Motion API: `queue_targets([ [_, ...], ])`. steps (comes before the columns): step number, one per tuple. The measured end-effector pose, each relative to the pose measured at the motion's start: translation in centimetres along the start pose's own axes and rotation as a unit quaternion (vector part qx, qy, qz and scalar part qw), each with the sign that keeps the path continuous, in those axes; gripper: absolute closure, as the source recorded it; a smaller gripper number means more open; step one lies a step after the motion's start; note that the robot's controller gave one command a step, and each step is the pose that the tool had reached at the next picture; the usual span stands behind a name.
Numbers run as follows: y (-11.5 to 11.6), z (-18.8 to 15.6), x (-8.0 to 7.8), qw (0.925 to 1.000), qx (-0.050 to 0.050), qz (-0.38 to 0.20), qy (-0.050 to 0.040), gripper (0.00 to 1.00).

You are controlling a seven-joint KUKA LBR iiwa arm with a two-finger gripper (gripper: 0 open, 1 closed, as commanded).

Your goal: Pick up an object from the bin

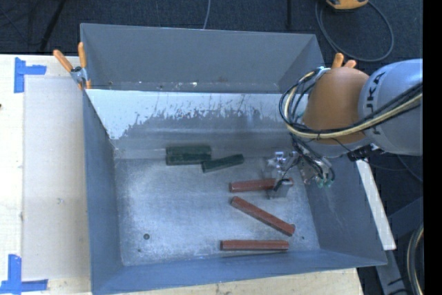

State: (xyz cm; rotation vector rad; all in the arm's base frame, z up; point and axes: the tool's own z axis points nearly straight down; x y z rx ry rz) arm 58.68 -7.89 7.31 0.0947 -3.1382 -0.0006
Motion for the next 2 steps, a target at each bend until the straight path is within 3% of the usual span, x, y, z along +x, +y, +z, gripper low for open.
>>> queue_targets([
  [1, 0.6, -4.5, 0.4, 0.9999, 0.001, -0.017, -0.0033, 1.00],
  [2, -0.3, -17.2, 2.4, 0.9994, 0.000, -0.034, -0.0017, 1.00],
])
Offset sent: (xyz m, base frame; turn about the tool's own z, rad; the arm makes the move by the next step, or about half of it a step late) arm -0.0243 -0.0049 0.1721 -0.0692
